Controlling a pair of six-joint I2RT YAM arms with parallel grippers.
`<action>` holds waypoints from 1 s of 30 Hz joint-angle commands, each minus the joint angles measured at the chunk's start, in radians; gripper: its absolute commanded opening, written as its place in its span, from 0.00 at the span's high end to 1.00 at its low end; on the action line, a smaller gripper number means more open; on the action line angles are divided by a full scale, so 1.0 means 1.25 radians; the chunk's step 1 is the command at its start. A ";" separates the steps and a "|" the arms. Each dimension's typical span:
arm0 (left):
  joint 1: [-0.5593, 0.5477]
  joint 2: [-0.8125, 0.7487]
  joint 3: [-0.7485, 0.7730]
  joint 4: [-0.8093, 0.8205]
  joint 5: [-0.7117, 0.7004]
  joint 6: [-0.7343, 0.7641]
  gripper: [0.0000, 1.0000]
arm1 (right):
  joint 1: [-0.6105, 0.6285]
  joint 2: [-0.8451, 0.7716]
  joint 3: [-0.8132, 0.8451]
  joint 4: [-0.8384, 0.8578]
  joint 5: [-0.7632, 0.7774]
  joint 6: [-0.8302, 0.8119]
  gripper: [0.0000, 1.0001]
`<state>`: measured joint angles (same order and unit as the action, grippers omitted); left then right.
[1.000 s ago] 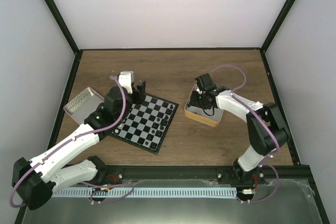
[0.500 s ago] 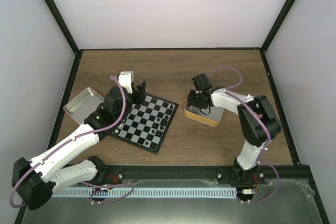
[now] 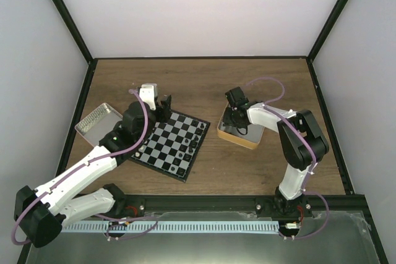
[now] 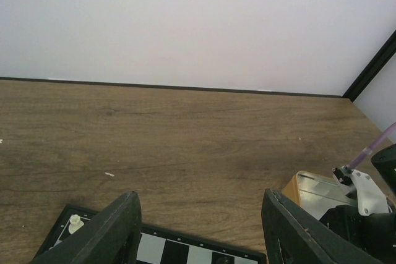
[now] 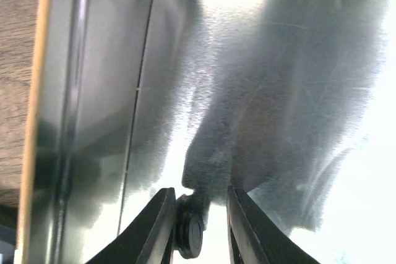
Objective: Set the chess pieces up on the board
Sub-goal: Pick up the chess piece from the storage box.
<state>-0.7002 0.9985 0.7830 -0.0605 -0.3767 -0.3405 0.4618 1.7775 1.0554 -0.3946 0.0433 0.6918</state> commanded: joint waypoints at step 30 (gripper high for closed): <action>0.004 0.000 -0.009 0.017 0.006 -0.006 0.45 | 0.034 0.050 0.084 -0.127 0.134 -0.050 0.68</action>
<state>-0.6998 0.9997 0.7830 -0.0559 -0.3752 -0.3405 0.5007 1.8351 1.1473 -0.5030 0.1410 0.6254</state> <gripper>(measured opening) 0.552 0.325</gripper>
